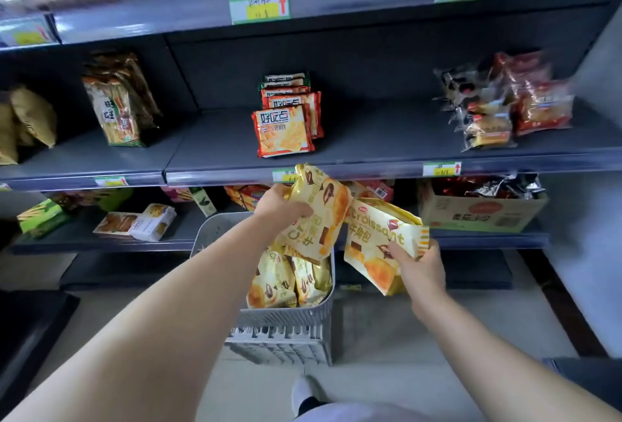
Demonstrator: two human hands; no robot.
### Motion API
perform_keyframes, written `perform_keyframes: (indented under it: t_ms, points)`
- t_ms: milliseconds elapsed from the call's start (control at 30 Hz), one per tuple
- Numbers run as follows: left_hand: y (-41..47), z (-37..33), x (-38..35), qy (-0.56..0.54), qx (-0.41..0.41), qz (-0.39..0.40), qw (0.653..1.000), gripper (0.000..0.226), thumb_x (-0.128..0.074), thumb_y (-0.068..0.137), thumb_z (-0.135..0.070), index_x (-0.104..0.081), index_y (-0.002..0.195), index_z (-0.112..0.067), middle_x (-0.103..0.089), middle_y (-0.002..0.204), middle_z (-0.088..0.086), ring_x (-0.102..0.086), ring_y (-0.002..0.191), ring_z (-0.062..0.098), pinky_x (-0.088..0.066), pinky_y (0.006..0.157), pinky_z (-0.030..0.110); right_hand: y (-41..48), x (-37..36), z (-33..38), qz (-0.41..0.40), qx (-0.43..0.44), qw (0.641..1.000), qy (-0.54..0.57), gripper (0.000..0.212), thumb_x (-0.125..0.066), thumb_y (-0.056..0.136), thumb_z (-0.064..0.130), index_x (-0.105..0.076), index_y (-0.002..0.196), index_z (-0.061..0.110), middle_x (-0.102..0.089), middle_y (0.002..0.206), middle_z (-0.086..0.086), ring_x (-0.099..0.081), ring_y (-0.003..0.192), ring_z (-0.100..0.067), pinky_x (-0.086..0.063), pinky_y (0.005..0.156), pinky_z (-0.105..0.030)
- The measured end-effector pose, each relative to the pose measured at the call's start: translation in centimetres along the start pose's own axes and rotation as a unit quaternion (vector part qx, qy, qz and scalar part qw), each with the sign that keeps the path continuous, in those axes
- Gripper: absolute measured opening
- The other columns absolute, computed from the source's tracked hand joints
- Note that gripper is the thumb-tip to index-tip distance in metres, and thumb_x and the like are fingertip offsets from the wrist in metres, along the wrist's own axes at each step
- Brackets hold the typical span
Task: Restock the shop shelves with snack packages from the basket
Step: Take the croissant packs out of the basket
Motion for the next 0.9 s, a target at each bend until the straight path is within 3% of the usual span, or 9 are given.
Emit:
perform_keyframes:
  t_ms: [100, 233, 433, 567, 700, 900]
  points:
    - [-3.4, -1.8, -1.3, -0.036, -0.056, -0.040, 0.997, 0.057, -0.079, 0.074, -0.019, -0.054, 0.125, -0.024, -0.067, 0.097, -0.001, -0.068, 0.086, 0.019, -0.059, 0.079, 0.040, -1.6, 3.7, 1.6, -0.027, 0.071, 0.997, 0.019, 0.037, -0.073, 0.085, 0.033, -0.046, 0.109, 0.025, -0.062, 0.101, 0.004, -0.060, 0.091, -0.020, -0.045, 0.073, -0.032]
    - [-8.0, -4.9, -2.8, -0.061, -0.141, -0.087, 0.984, 0.058, -0.079, 0.075, -0.018, -0.051, 0.125, -0.030, -0.064, 0.100, -0.008, -0.065, 0.083, 0.011, -0.055, 0.064, 0.028, -3.7, 7.6, 3.9, -0.049, 0.164, 0.984, 0.039, 0.046, -0.073, 0.085, 0.037, -0.049, 0.120, 0.021, -0.063, 0.107, 0.004, -0.061, 0.096, -0.018, -0.045, 0.075, -0.032]
    - [-14.0, -11.2, -3.2, -0.071, -0.229, -0.147, 0.960, 0.059, -0.079, 0.073, -0.022, -0.052, 0.125, -0.025, -0.062, 0.100, -0.007, -0.060, 0.080, 0.005, -0.046, 0.057, 0.022, -5.8, 11.9, 8.8, -0.066, 0.260, 0.958, 0.101, 0.049, -0.071, 0.088, 0.031, -0.045, 0.129, 0.021, -0.059, 0.108, 0.007, -0.059, 0.089, -0.009, -0.042, 0.064, -0.018]
    - [-16.9, -15.9, -1.7, -0.074, -0.274, -0.166, 0.944, 0.052, -0.077, 0.075, -0.021, -0.051, 0.120, -0.025, -0.059, 0.098, -0.011, -0.059, 0.085, 0.006, -0.046, 0.061, 0.024, -7.0, 14.2, 12.8, -0.085, 0.292, 0.943, 0.133, 0.048, -0.068, 0.090, 0.032, -0.046, 0.131, 0.019, -0.059, 0.109, 0.008, -0.058, 0.095, -0.013, -0.042, 0.069, -0.025]
    - [-18.9, -20.8, 0.1, -0.077, -0.302, -0.180, 0.933, 0.054, -0.078, 0.074, -0.023, -0.051, 0.121, -0.025, -0.060, 0.103, -0.008, -0.062, 0.093, 0.013, -0.054, 0.075, 0.032, -7.4, 15.7, 17.3, -0.120, 0.324, 0.926, 0.154, 0.047, -0.070, 0.087, 0.033, -0.048, 0.127, 0.021, -0.060, 0.112, 0.006, -0.060, 0.101, -0.017, -0.047, 0.080, -0.031]
    - [-19.6, -27.7, 1.6, -0.083, -0.342, -0.199, 0.915, 0.058, -0.079, 0.077, -0.023, -0.045, 0.125, -0.025, -0.058, 0.108, -0.004, -0.062, 0.094, 0.016, -0.051, 0.064, 0.027, -6.9, 16.6, 24.2, -0.147, 0.364, 0.902, 0.182, 0.044, -0.071, 0.088, 0.033, -0.048, 0.123, 0.020, -0.061, 0.110, 0.006, -0.062, 0.100, -0.017, -0.054, 0.087, -0.042]
Point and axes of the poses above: each hand's wrist, its own y-axis towards the middle knuckle, its own x-axis out of the back of the hand, z = x × y, the point moved 2 cm from there along y, towards the middle knuckle
